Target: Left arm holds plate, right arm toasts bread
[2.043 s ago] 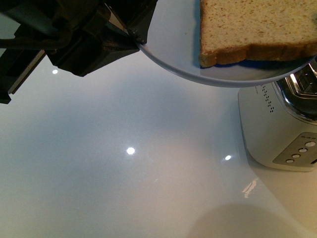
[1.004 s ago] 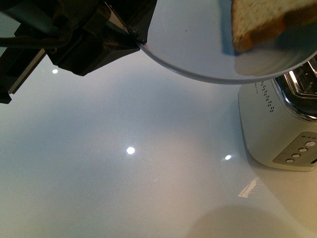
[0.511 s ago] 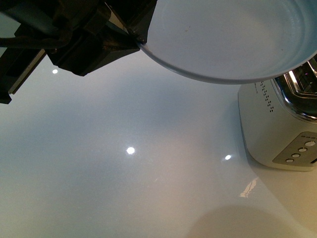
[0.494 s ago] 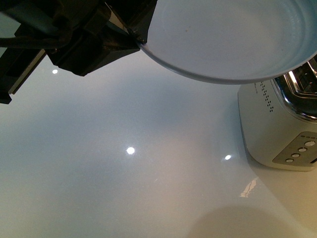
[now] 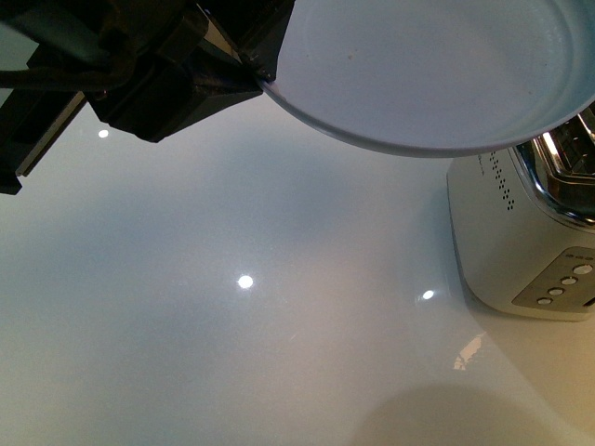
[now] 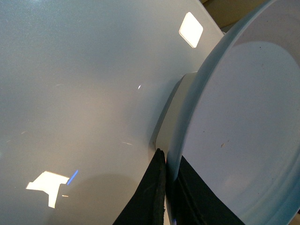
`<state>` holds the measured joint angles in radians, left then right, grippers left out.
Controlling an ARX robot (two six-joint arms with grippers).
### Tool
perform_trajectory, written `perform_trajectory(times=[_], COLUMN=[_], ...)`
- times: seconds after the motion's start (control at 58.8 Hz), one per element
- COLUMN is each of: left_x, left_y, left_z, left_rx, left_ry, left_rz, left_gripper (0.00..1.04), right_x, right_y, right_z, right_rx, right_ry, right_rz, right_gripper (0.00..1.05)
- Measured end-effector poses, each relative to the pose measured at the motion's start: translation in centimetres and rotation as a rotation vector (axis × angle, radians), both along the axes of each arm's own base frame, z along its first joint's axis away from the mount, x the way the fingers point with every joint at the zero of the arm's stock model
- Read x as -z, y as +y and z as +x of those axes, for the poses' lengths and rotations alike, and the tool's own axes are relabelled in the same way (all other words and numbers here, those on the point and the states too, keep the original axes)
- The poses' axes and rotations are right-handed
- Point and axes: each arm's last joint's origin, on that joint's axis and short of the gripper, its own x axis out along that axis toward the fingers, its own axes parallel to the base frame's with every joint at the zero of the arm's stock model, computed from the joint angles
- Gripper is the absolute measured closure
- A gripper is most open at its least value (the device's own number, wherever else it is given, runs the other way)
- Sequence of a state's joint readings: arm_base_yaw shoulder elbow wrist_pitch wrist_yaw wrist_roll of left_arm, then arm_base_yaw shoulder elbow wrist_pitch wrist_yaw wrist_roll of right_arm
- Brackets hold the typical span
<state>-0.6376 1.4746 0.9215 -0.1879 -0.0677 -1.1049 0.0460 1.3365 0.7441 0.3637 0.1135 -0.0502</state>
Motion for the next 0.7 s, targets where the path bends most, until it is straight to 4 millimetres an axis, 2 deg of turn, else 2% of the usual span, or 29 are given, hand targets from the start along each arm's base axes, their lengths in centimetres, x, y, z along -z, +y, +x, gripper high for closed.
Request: perform_trajectory(times=[0.17,0.698], left_x=[0.0,0.0], left_y=[0.0,0.0], left_z=[0.0,0.0], left_rx=[0.0,0.0], left_ry=[0.0,0.0], left_rz=[0.0,0.0], left_gripper=[1.02,1.02], right_x=[2.4,3.9], right_y=[0.3,0.5], right_z=[1.3,1.6], right_rx=[0.011,0.025], right_ry=[0.08,0.155], right_rz=[-0.029,-0.038], right_gripper=[1.01,1.01])
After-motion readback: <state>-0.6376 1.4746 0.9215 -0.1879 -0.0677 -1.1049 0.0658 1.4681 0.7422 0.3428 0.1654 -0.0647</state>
